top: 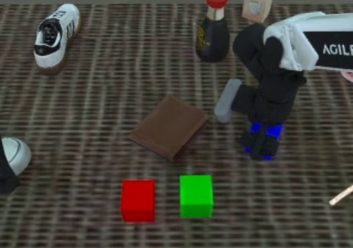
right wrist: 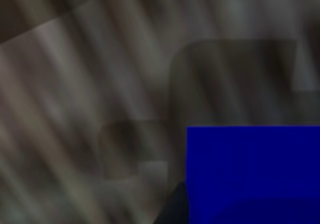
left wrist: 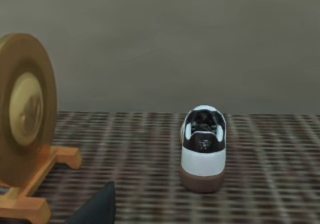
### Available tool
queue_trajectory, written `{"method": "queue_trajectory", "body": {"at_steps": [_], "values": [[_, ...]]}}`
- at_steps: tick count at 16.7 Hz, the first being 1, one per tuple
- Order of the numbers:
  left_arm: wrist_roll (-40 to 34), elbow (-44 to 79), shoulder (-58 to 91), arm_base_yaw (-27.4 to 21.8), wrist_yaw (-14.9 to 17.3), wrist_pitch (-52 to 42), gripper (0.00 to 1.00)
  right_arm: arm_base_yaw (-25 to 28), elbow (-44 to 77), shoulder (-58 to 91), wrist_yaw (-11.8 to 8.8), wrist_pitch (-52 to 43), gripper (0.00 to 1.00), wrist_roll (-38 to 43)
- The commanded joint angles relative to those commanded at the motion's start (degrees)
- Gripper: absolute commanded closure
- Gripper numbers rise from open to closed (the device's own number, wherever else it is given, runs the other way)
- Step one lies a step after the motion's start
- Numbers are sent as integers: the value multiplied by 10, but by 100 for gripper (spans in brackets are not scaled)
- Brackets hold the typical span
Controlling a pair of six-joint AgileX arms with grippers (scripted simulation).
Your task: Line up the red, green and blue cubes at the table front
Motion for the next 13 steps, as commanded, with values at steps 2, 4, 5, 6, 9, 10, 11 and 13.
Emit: {"method": "queue_trajectory", "body": {"at_steps": [2, 4, 5, 6, 9, 10, 11, 13], "values": [[0, 0, 0, 0, 0, 0, 0, 0, 0, 0, 0, 0, 100, 0], [0, 0, 0, 0, 0, 0, 0, 0, 0, 0, 0, 0, 100, 0], [0, 0, 0, 0, 0, 0, 0, 0, 0, 0, 0, 0, 100, 0], [0, 0, 0, 0, 0, 0, 0, 0, 0, 0, 0, 0, 100, 0], [0, 0, 0, 0, 0, 0, 0, 0, 9, -4, 0, -10, 100, -1], [0, 0, 0, 0, 0, 0, 0, 1, 20, -8, 0, -24, 100, -2], [0, 0, 0, 0, 0, 0, 0, 1, 33, -14, 0, -45, 100, -1], [0, 0, 0, 0, 0, 0, 0, 2, 60, -29, 0, -95, 100, -1]]}}
